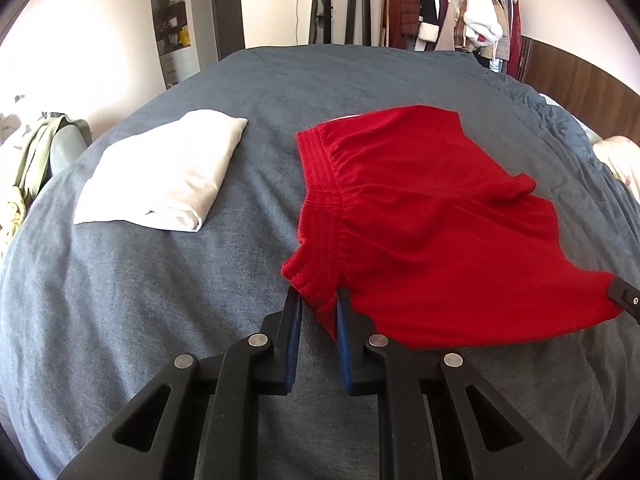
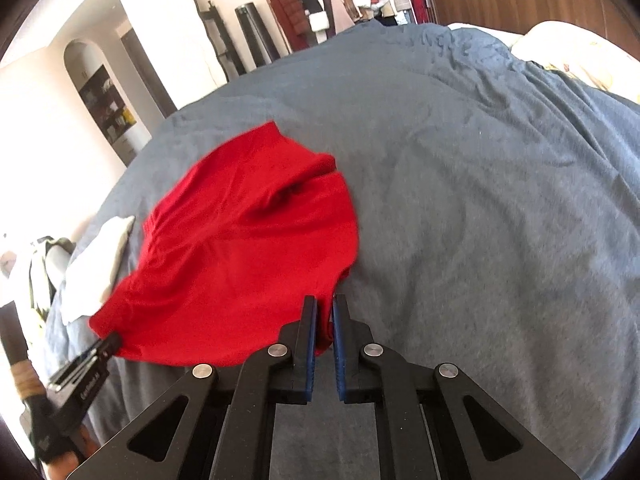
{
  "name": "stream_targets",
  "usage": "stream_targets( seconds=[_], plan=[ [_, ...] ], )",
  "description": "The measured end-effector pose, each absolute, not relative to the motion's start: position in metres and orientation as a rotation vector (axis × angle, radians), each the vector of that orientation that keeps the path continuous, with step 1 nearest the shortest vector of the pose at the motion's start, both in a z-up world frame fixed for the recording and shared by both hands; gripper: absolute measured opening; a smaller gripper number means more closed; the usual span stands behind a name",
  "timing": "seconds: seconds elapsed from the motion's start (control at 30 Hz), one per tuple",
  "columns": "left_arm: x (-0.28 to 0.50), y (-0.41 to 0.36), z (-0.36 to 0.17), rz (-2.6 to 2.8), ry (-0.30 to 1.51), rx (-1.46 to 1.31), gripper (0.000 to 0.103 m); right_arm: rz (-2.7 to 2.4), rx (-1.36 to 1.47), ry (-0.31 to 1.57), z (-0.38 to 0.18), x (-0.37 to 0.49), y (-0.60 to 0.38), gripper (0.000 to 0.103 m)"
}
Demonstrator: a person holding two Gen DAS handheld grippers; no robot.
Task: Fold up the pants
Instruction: 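Close the left gripper on one leg hem while the right gripper grasps the other hem, then lift both hems and fold them over onto the white waistband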
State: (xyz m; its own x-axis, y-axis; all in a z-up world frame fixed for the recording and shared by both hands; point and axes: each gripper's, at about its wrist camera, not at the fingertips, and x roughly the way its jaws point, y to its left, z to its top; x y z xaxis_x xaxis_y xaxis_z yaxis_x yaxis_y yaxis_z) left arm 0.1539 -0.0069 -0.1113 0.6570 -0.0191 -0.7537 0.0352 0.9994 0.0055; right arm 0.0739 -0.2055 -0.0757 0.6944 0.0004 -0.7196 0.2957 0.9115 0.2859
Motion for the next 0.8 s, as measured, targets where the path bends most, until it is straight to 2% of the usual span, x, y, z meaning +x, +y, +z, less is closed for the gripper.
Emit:
stream_targets(
  seconds=[0.4,0.8],
  plan=[
    [0.164,-0.009,-0.091,-0.039,0.856,0.001,0.017,-0.148,0.379,0.735,-0.049,0.091,-0.208,0.009],
    [0.186,-0.019,-0.052,-0.06,0.807,-0.008,0.017,-0.12,0.416,0.592,0.001,0.122,-0.221,0.008]
  ],
)
